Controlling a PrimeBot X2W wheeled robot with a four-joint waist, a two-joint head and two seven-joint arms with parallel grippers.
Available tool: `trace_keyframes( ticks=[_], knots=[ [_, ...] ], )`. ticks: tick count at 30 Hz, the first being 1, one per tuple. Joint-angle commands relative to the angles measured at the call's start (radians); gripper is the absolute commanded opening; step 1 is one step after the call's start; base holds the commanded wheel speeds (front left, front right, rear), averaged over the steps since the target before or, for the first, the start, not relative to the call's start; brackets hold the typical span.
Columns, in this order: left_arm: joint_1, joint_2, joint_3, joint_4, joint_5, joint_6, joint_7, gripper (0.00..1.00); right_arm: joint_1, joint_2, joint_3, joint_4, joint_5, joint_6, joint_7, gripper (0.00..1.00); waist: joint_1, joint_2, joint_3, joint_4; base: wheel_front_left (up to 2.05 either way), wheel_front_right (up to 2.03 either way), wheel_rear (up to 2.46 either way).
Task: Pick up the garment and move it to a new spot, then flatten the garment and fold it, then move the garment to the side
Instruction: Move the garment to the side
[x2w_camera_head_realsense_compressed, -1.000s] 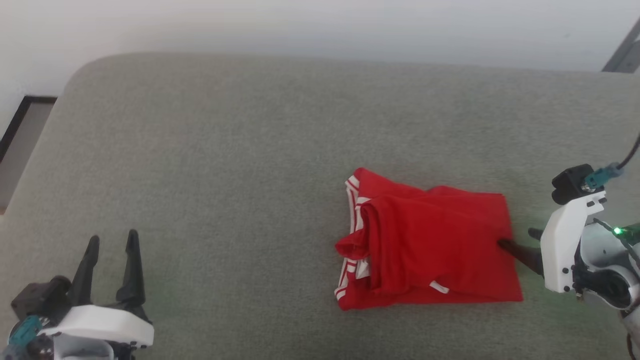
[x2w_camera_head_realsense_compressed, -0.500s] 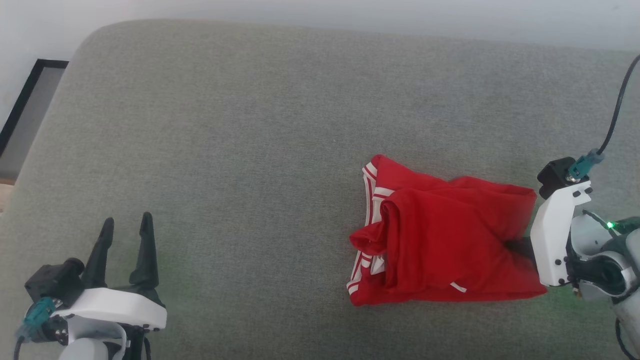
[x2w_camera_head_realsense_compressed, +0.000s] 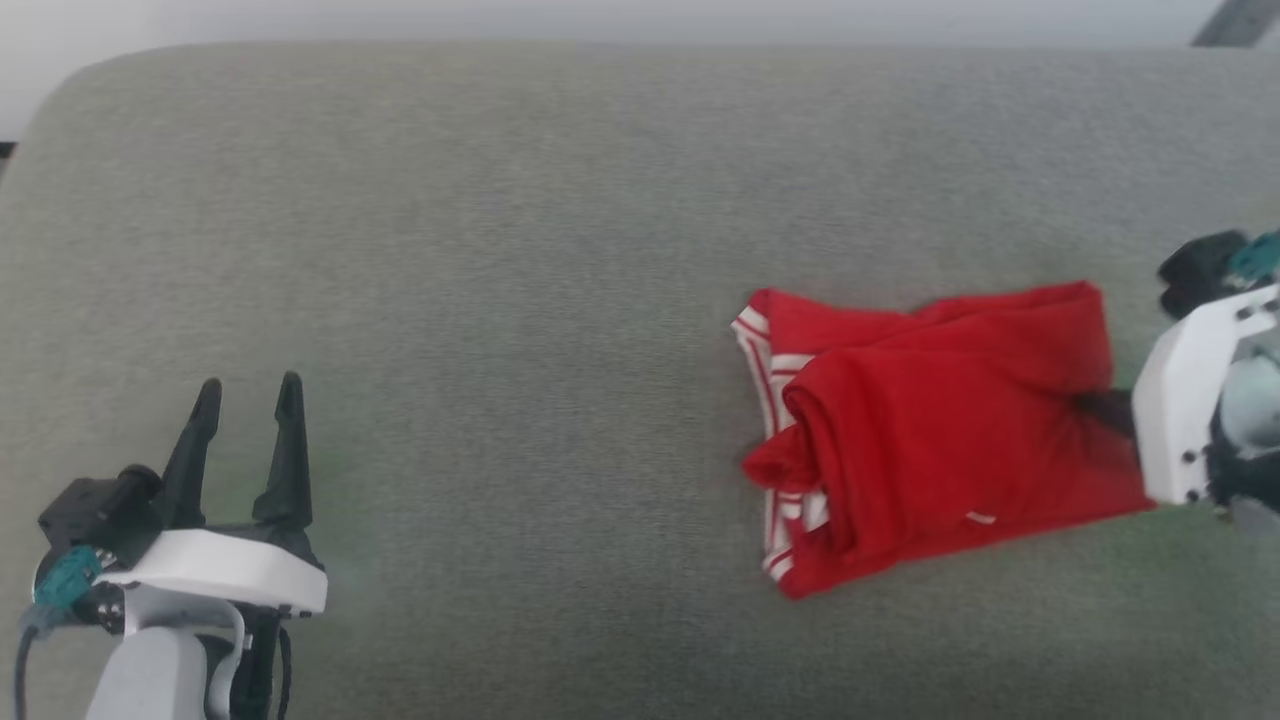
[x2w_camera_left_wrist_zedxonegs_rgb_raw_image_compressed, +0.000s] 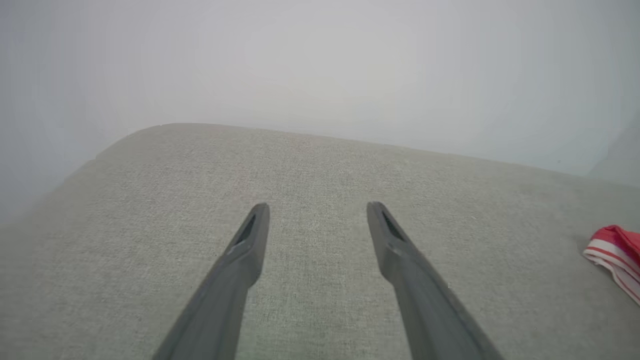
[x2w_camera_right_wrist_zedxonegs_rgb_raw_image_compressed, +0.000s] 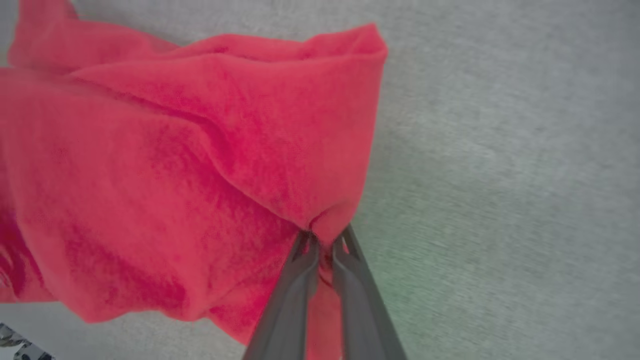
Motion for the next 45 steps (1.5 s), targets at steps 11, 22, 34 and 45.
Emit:
trace_keyframes(
  ticks=[11, 22, 34, 45],
  knots=[
    [-0.105, 0.041, -0.076, -0.013, 0.012, -0.001, -0.004, 1.00, -0.118, -0.074, -0.058, 0.026, -0.046, -0.001, -0.061, 0.00, 0.0000, 0.0000, 0.071, -0.174, 0.00, 0.00, 0.00],
    [-0.217, 0.095, -0.174, -0.019, 0.024, -0.001, -0.004, 1.00, -0.244, -0.123, -0.062, 0.130, -0.114, -0.001, -0.244, 0.00, 0.0000, 0.0000, 0.159, -0.322, 0.00, 0.00, 0.00],
    [-0.349, 0.150, -0.303, -0.001, 0.016, -0.002, -0.004, 1.00, -0.383, -0.140, -0.059, 0.348, -0.232, -0.001, -0.488, 0.00, 0.0000, 0.0000, 0.257, -0.402, 0.00, 0.00, 0.00],
    [-0.438, 0.177, -0.385, 0.031, -0.007, -0.001, -0.001, 1.00, -0.486, -0.101, -0.077, 0.561, -0.352, -0.001, -0.634, 0.00, 0.0000, 0.0000, 0.328, -0.386, 0.00, 0.00, 0.00]
  ],
)
